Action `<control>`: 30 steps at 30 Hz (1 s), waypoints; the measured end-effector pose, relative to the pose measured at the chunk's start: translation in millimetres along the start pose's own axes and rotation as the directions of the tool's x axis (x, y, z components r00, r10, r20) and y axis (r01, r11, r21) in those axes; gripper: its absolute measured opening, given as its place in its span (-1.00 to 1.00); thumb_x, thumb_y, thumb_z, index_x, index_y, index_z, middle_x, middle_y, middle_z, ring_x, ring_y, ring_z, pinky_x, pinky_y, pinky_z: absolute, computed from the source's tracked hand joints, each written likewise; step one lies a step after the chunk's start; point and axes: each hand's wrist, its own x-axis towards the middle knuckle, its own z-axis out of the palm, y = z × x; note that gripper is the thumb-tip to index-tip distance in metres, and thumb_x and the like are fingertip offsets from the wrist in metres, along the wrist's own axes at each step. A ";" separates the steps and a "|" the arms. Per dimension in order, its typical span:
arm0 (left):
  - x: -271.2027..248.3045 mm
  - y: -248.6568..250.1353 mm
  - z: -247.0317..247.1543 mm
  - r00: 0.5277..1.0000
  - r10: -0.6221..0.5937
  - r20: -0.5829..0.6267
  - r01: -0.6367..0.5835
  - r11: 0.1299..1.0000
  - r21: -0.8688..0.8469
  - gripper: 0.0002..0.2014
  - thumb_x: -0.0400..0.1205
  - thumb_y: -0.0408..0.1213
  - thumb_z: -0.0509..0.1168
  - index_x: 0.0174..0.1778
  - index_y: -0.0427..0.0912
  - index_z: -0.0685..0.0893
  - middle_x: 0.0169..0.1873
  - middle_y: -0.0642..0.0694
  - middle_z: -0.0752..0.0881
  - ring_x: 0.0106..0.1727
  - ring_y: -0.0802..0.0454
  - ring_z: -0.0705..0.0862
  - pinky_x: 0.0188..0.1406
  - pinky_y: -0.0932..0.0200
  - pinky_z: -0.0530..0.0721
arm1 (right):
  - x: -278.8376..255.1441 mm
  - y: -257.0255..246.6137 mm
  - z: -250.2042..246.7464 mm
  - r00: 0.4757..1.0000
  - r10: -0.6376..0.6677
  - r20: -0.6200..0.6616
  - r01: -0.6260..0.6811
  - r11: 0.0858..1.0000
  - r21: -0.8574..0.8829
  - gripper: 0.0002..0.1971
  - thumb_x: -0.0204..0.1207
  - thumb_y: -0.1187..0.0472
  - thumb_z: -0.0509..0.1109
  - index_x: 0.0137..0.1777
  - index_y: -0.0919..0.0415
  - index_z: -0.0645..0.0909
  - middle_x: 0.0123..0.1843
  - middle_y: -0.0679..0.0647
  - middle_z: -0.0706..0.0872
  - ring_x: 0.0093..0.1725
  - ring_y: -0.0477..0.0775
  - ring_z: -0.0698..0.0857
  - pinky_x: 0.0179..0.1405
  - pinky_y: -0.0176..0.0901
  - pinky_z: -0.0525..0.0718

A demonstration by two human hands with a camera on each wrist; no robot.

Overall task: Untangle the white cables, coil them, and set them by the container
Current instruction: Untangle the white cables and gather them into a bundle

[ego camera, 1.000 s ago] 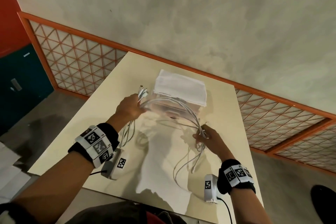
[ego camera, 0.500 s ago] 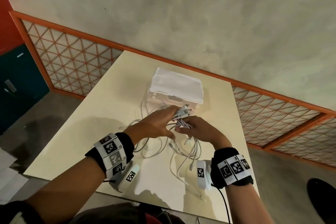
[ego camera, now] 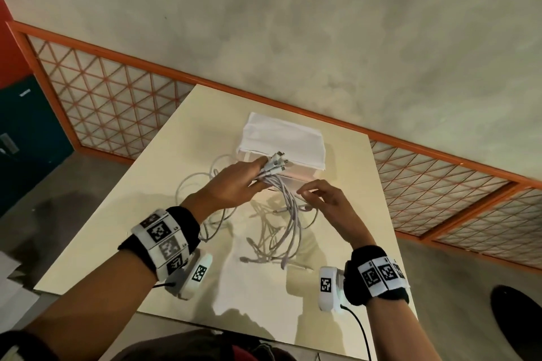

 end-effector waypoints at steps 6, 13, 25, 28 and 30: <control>-0.9 -3.7 -6.7 0.997 -0.036 -0.065 0.032 0.997 -0.067 -0.65 0.64 -0.27 0.27 0.32 -0.29 0.46 -0.13 -0.25 0.73 -0.14 -0.25 0.70 -0.33 0.08 0.40 | 1.6 7.2 5.7 0.997 0.068 0.032 -0.070 0.993 0.091 -0.80 0.44 0.39 0.48 0.05 0.41 0.71 -0.07 0.10 0.77 -0.09 -0.08 0.68 -0.07 -0.37 0.62; -4.3 -21.2 -26.4 0.986 -0.097 -0.134 0.083 0.991 -0.108 -0.65 0.63 -0.21 0.28 0.31 -0.19 0.46 -0.14 -0.23 0.77 -0.14 -0.29 0.73 -0.17 -0.18 0.67 | 3.6 42.8 -10.5 0.924 0.201 -0.325 -0.199 0.979 0.040 -0.81 0.47 0.42 0.46 0.07 0.35 0.61 -0.47 0.10 0.61 -0.56 -0.01 0.66 -0.39 -0.08 0.70; 3.0 2.0 -14.9 0.993 -0.050 -0.103 0.044 0.997 -0.058 -0.72 0.64 -0.26 0.26 0.24 -0.27 0.49 -0.12 -0.24 0.73 -0.11 -0.25 0.69 -0.30 0.07 0.44 | 21.7 -28.9 16.7 0.993 -0.039 0.114 0.051 0.993 -0.103 -0.77 0.61 0.16 0.33 0.21 0.17 0.67 0.24 -0.01 0.72 0.23 -0.17 0.67 0.23 -0.33 0.59; 2.5 2.6 -21.5 0.992 -0.053 -0.112 0.038 0.990 -0.133 -0.66 0.63 -0.27 0.28 0.30 -0.27 0.50 -0.17 -0.20 0.74 -0.18 -0.20 0.70 -0.27 0.08 0.48 | 24.2 -35.3 21.0 0.994 -0.041 0.102 0.043 0.999 -0.009 -0.84 0.59 0.25 0.36 -0.09 0.37 0.67 -0.16 0.09 0.73 -0.18 -0.09 0.68 -0.05 -0.35 0.61; 0.3 -1.6 -27.3 0.994 -0.068 -0.089 0.057 0.991 -0.121 -0.67 0.60 -0.23 0.33 0.23 -0.27 0.53 -0.23 -0.13 0.72 -0.23 -0.14 0.69 -0.25 0.08 0.50 | 23.3 -33.5 17.6 1.000 -0.030 0.007 0.030 0.999 -0.017 -0.84 0.54 0.23 0.42 -0.22 0.32 0.65 -0.28 0.18 0.66 -0.40 -0.07 0.55 -0.30 -0.39 0.52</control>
